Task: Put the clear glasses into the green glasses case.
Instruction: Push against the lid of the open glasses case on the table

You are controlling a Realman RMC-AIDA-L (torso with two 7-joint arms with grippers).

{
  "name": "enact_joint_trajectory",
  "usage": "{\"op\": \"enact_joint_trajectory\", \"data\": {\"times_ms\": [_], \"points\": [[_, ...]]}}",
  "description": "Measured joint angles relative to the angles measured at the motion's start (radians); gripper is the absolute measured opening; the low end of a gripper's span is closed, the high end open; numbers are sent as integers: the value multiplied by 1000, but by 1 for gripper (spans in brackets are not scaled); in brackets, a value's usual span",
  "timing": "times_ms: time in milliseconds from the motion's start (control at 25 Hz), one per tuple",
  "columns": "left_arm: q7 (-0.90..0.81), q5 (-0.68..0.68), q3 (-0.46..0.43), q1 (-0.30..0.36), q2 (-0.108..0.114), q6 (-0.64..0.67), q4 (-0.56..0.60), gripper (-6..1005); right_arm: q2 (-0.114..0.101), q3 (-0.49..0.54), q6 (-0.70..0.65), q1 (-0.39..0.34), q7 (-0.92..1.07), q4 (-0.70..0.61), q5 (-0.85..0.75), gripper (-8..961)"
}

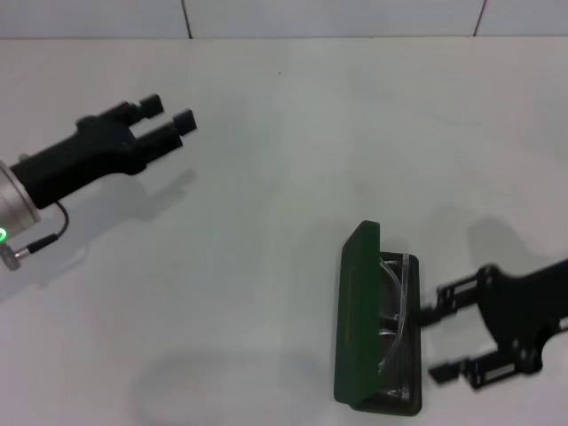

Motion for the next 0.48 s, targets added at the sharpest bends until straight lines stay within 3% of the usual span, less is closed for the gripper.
{"op": "enact_joint_trajectory", "data": {"times_ms": [240, 480], "points": [[2, 1, -20, 11, 0, 4, 34, 698, 70, -58, -39, 99, 7, -21, -103, 626], [30, 9, -21, 0, -3, 0, 35, 698, 79, -347, 91, 172, 4, -22, 123, 626]]}}
